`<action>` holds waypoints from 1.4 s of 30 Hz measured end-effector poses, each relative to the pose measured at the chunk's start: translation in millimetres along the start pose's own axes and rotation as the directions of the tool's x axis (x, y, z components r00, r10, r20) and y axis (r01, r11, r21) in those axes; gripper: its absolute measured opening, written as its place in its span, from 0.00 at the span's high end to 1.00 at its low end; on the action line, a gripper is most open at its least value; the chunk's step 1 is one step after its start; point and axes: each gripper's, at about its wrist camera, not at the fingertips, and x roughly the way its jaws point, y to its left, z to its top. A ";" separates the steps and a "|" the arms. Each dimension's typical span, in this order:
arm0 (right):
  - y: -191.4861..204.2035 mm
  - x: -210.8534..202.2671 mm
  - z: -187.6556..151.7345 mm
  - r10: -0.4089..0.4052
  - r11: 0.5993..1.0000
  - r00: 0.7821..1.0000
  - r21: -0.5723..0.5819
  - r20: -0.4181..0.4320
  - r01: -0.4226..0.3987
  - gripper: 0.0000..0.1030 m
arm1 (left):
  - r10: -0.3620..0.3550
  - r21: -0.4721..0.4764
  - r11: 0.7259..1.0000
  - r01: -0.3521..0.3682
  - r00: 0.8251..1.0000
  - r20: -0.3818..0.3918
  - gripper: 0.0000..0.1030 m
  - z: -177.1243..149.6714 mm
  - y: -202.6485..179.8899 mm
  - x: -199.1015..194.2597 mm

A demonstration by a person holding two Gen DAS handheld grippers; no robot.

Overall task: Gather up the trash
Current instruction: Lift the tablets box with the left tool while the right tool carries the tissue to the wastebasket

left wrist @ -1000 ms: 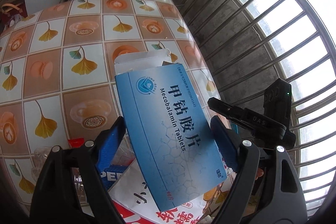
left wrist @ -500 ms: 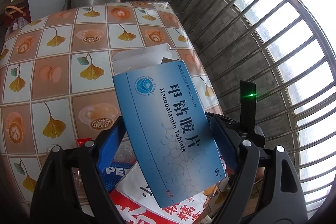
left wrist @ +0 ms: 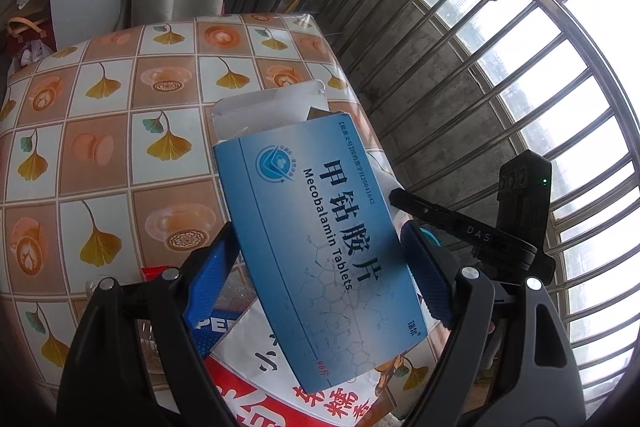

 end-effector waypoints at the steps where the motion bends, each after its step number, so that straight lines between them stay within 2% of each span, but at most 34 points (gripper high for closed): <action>1: 1.9 -6.1 0.6 0.010 1.000 1.000 0.000 0.012 -0.010 0.97 | -0.002 0.004 1.000 0.002 1.000 0.004 0.25 0.3 -1.3 -1.5; 9: 10.4 -55.6 2.9 0.076 0.997 0.992 -0.003 0.101 -0.076 0.97 | -0.029 0.042 0.999 0.027 0.999 0.046 0.25 -3.3 -22.4 -18.6; 18: 10.1 -97.5 -9.8 0.122 0.992 0.980 0.000 0.156 -0.124 0.97 | -0.065 0.079 0.995 0.058 0.994 0.088 0.25 -13.6 -45.6 -39.1; 32: -0.7 -146.6 -35.1 0.149 0.988 0.965 0.016 0.216 -0.156 0.97 | -0.102 0.136 0.987 0.085 0.988 0.118 0.25 -36.7 -80.5 -55.3; 42: -29.5 -190.9 -63.7 0.125 0.988 0.955 0.053 0.268 -0.144 0.97 | -0.146 0.168 0.977 0.128 0.985 0.097 0.25 -63.7 -118.1 -45.2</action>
